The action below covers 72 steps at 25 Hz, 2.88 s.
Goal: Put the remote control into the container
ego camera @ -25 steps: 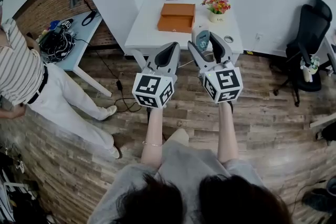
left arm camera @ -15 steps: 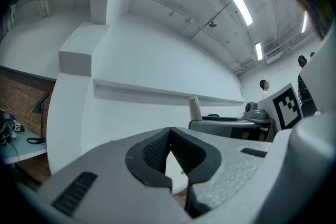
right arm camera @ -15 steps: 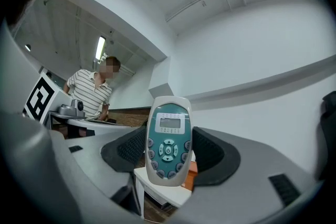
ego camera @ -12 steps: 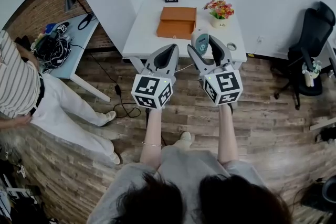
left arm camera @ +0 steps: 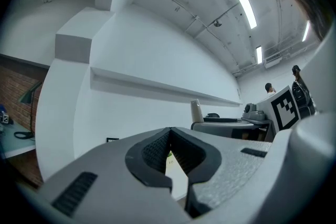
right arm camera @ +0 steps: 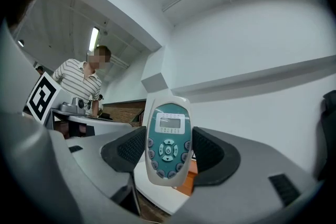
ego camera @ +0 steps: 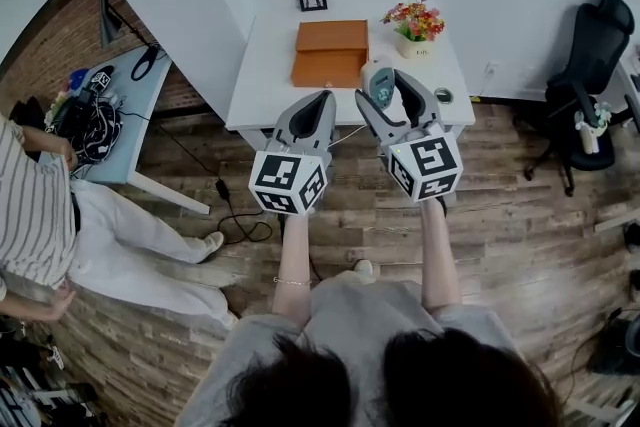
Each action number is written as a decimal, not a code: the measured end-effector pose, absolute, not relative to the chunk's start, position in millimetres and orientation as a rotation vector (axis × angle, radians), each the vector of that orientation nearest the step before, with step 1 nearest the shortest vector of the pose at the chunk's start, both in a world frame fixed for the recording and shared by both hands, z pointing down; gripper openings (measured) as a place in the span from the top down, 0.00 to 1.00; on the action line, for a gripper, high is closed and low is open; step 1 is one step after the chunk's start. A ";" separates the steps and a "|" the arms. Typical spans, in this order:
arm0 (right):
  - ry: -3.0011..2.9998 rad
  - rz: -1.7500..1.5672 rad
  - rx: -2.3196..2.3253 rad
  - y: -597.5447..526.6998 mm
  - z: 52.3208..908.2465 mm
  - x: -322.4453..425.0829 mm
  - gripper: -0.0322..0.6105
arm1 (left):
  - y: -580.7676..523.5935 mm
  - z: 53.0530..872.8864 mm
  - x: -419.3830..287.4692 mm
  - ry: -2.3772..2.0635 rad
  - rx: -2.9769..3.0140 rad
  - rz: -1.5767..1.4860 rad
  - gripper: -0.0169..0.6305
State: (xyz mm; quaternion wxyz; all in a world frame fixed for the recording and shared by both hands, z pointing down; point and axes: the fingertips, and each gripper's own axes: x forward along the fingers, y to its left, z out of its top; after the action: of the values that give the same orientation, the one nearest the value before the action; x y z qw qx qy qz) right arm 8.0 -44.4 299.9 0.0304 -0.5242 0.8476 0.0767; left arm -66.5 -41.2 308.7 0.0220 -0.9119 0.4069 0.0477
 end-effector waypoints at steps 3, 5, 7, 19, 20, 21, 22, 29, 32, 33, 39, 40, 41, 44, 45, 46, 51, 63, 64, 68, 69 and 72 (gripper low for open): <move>2.614 0.222 -1.623 -57.3 303.3 0.4 0.52 | -54.3 311.2 -72.3 1.253 -2.841 0.161 0.97; 2.616 0.224 -1.623 -66.1 301.7 -3.0 0.52 | -62.4 310.9 -74.5 1.246 -2.846 0.169 0.97; 2.616 0.228 -1.626 -73.0 299.7 -4.4 0.52 | -68.1 310.7 -76.6 1.242 -2.851 0.178 0.97; 2.626 0.216 -1.595 -122.2 297.6 -3.0 0.52 | -114.0 312.7 -77.6 1.282 -2.843 0.184 0.97; 2.628 0.215 -1.591 -128.6 297.8 -1.8 0.52 | -119.8 312.0 -76.9 1.286 -2.839 0.185 0.97; 2.630 0.216 -1.585 -135.4 297.4 -0.5 0.52 | -125.6 311.2 -76.4 1.290 -2.834 0.185 0.97; 2.632 0.219 -1.579 -142.7 296.5 0.5 0.52 | -131.8 310.5 -76.1 1.295 -2.828 0.185 0.97; 2.665 0.275 -1.503 -198.7 284.1 7.1 0.52 | -182.9 304.2 -67.9 1.346 -2.776 0.198 0.97; 2.681 0.274 -1.476 -223.1 284.3 11.8 0.52 | -205.3 302.4 -62.3 1.369 -2.758 0.198 0.97; 2.687 0.273 -1.467 -230.9 284.5 13.0 0.52 | -212.4 302.3 -61.1 1.380 -2.753 0.198 0.97; 2.735 0.255 -1.404 -265.1 292.0 19.3 0.52 | -245.0 308.7 -50.3 1.433 -2.738 0.180 0.97; 2.744 0.248 -1.391 -269.2 294.7 20.6 0.52 | -248.5 310.3 -48.8 1.442 -2.737 0.176 0.97; 2.751 0.237 -1.380 -272.8 297.7 22.5 0.52 | -251.4 312.4 -47.6 1.449 -2.737 0.170 0.97; 2.766 0.207 -1.365 -285.5 306.6 29.2 0.52 | -258.5 319.7 -46.4 1.472 -2.735 0.151 0.97; 2.772 0.195 -1.363 -289.9 309.5 29.6 0.52 | -260.5 323.0 -47.4 1.480 -2.736 0.139 0.97; 2.780 0.180 -1.357 -293.1 313.2 28.3 0.52 | -262.2 327.6 -49.3 1.489 -2.741 0.124 0.97; 2.881 0.119 -1.325 -312.8 337.2 12.8 0.52 | -278.7 347.7 -61.3 1.527 -2.788 0.060 0.97; 3.161 -0.004 -1.211 -370.4 410.7 -16.2 0.52 | -327.1 403.5 -73.5 1.586 -2.900 -0.041 0.97; 3.179 -0.013 -1.200 -373.0 416.1 -18.6 0.52 | -330.0 407.3 -74.4 1.591 -2.905 -0.046 0.97; 3.264 -0.066 -1.129 -380.3 441.0 -30.4 0.52 | -340.5 420.7 -78.9 1.613 -2.923 -0.064 0.97; 3.281 -0.081 -1.112 -382.5 447.0 -32.9 0.52 | -343.5 423.7 -80.2 1.618 -2.927 -0.068 0.97; 3.348 -0.110 -1.065 -388.1 467.4 -40.8 0.52 | -350.3 434.9 -83.8 1.631 -2.941 -0.087 0.97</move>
State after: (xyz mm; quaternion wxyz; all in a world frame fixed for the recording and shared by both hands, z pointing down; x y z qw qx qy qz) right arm -40.8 -388.1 467.4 -0.1856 -0.2977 0.9360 -0.0307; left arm -83.8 -350.3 434.9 -0.1108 -0.8689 0.4818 -0.0257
